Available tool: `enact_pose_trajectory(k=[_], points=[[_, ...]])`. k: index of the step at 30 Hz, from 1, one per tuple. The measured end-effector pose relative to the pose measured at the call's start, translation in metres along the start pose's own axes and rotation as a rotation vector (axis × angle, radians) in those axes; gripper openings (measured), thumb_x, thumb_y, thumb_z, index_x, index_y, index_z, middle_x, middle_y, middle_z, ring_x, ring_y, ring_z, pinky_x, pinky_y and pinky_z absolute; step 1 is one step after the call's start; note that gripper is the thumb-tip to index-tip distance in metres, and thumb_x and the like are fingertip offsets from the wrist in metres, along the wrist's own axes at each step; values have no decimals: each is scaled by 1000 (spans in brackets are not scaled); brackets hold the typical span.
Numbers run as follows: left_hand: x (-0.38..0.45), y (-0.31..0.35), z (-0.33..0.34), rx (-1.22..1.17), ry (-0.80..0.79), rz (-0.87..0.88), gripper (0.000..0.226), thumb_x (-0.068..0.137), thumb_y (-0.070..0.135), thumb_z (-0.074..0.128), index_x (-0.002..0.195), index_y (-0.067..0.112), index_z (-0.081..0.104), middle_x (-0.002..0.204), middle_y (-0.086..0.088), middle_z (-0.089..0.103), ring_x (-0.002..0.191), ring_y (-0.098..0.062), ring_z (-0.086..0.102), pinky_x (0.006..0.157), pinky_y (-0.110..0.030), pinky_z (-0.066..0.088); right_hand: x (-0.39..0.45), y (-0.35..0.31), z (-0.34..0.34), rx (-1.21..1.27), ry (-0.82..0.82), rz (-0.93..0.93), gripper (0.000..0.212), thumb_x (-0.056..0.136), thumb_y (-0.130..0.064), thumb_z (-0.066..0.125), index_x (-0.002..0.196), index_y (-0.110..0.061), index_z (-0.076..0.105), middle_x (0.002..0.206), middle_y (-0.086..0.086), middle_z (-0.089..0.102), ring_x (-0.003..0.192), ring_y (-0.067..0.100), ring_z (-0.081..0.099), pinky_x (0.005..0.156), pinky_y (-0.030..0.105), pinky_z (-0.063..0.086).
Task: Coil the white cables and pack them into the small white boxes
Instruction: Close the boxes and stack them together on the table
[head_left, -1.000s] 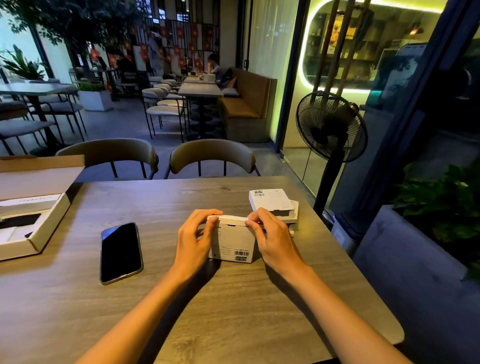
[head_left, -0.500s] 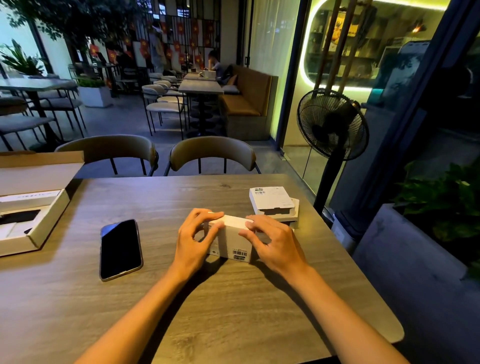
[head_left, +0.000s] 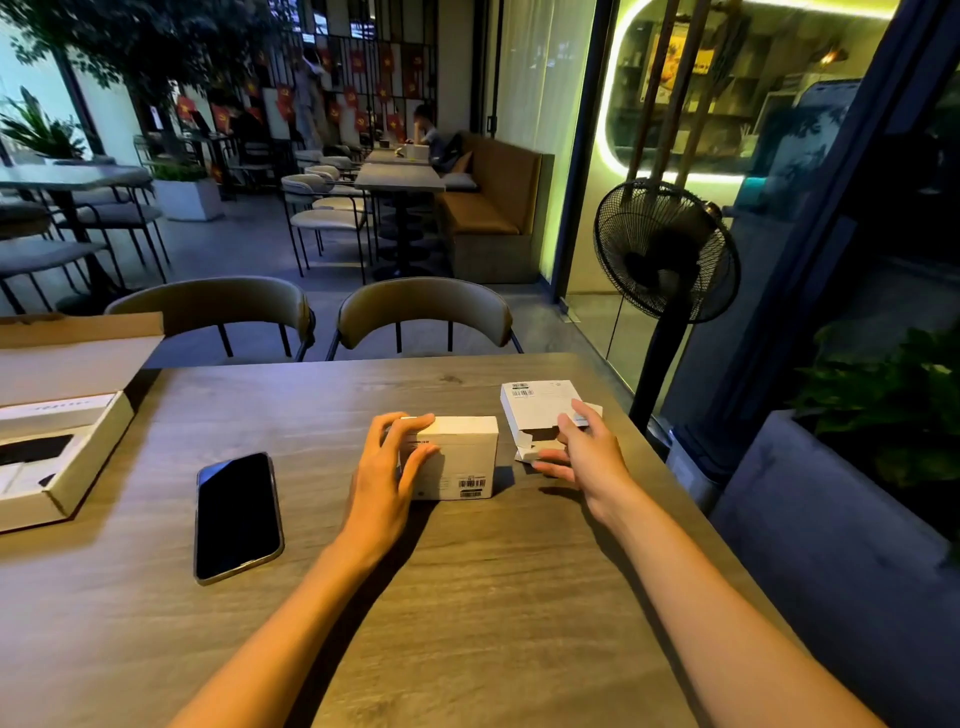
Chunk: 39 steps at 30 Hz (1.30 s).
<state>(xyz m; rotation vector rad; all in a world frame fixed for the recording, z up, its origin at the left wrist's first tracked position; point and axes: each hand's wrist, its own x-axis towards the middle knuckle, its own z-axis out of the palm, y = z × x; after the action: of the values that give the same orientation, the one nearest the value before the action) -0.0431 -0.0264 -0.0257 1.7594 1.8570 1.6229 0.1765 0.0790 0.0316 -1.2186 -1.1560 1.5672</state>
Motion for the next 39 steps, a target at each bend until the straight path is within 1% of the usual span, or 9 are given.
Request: enact_pose_trajectory(k=[5, 8, 15, 18, 24, 27, 31, 35, 39], points=[[1, -3, 0, 40, -10, 5, 30, 99, 32, 53, 128, 31, 51, 134, 3, 44, 116, -14, 52, 85, -35, 59, 12, -11, 4, 219, -28, 155, 44, 110, -20, 44, 153, -15, 37, 122, 17, 63, 90, 29, 74, 69, 35, 65], [2, -3, -2, 55, -20, 17, 31, 98, 33, 53, 129, 30, 50, 135, 3, 44, 117, -15, 52, 86, -36, 59, 15, -16, 5, 359, 42, 190, 32, 107, -14, 49, 137, -5, 47, 103, 17, 68, 83, 27, 73, 66, 33, 64], [15, 4, -12, 57, 4, -30, 34, 97, 26, 61, 129, 28, 50, 137, 1, 47, 120, -14, 50, 90, -48, 57, 7, -26, -6, -347, 438, -336, 33, 84, -26, 82, 105, -17, 58, 104, -2, 63, 99, 22, 66, 70, 31, 58], [12, 11, -12, 119, 2, -25, 53, 90, 37, 73, 134, 40, 44, 150, 8, 37, 133, -15, 43, 103, -47, 48, -1, -40, -11, -639, 279, -590, 45, 83, -24, 81, 108, -32, 45, 111, -4, 61, 108, 22, 61, 82, 44, 58], [13, 44, 0, 192, 194, 236, 51, 87, 52, 64, 128, 23, 57, 150, -6, 43, 138, -17, 37, 111, -31, 27, -28, -64, -9, -1170, 4, -798, 36, 97, -34, 65, 132, -31, 60, 116, 2, 50, 109, 20, 42, 89, 32, 38], [12, 61, 11, 241, 89, 415, 49, 89, 52, 65, 125, 20, 59, 141, -7, 52, 132, -15, 44, 108, -33, 37, -34, -66, -7, -1334, -4, -842, 36, 98, -36, 63, 134, -28, 60, 120, 4, 55, 103, 15, 39, 85, 29, 35], [13, 59, 19, 421, 11, 321, 60, 86, 65, 62, 132, 25, 56, 149, -2, 46, 139, -18, 39, 111, -38, 30, -38, -64, -16, -1425, 8, -780, 33, 98, -37, 62, 131, -30, 61, 120, 6, 56, 104, 21, 46, 85, 32, 39], [12, 44, 15, 513, -83, 244, 61, 87, 73, 52, 132, 32, 52, 140, 4, 54, 129, -17, 49, 105, -37, 35, -42, -50, -17, -1543, -143, -731, 11, 95, -41, 62, 90, -41, 53, 108, -2, 57, 103, 21, 47, 89, 36, 42], [12, 33, 11, 616, -251, 330, 62, 83, 74, 51, 127, 30, 54, 127, 4, 62, 109, -17, 61, 90, -34, 47, -48, -32, -6, -1493, -216, -779, 23, 96, -35, 64, 119, -30, 64, 119, 0, 58, 116, 21, 46, 95, 34, 41]])
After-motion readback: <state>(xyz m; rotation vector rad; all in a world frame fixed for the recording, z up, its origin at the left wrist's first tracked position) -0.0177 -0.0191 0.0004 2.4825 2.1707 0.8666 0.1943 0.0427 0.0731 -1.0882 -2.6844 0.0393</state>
